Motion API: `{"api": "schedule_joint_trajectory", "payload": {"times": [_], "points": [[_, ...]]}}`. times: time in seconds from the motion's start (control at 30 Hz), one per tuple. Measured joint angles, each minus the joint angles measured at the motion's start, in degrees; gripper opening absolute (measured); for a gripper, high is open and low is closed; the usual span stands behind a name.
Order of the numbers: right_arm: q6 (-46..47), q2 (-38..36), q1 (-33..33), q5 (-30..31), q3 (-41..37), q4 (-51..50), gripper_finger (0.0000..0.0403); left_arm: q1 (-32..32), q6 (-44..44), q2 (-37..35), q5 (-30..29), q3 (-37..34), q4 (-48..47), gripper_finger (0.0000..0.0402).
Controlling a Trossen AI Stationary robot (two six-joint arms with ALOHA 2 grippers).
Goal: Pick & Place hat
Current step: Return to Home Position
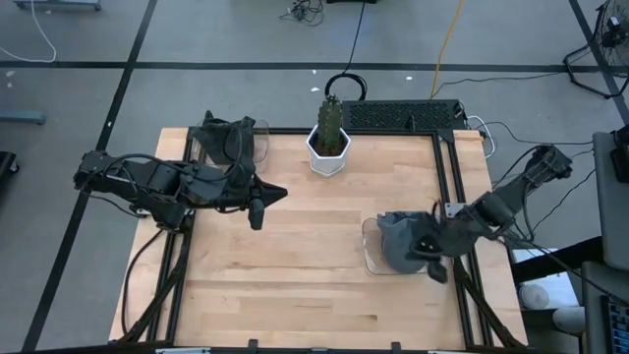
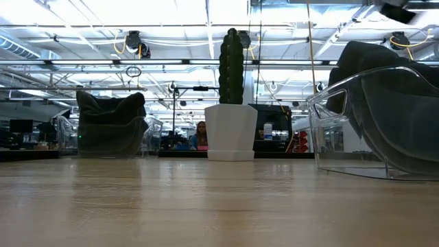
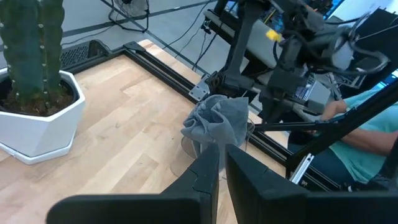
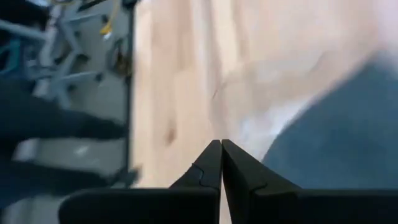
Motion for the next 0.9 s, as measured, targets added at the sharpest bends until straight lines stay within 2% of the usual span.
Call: {"api": "schedule_joint_trajectory", "payload": {"times": [0.07, 0.17, 0.27, 0.4, 0.67, 0.9], "points": [[-7.0, 3.6, -4.7, 1.5, 4.0, -0.1, 0.0, 0.0, 0.0, 0.0, -0.1, 0.0, 0.0, 0.0035], [-17.9, 10.4, -12.4, 0.2, 9.7, 1.7, 0.0, 0.0, 0.0, 0.0, -1.3, 0.0, 0.0, 0.0035], [-25.2, 17.4, -19.5, -5.2, 12.9, 5.8, 0.0, 0.0, 0.7, 0.0, -1.7, 0.0, 0.0, 0.0035], [-27.9, 26.2, -26.1, -13.7, 14.0, 7.4, 0.0, 0.0, 0.4, 0.0, -1.8, 0.0, 0.0, 0.0035], [-35.9, 37.7, -29.2, -15.3, 14.0, 6.7, 0.0, -0.5, 0.4, 0.0, -1.9, 0.0, 0.0, 0.0035], [-33.5, 41.3, -32.0, -15.3, 13.9, 4.1, 0.0, -1.1, 0.9, 0.0, -1.9, 0.0, -0.6, 0.0035]]}}
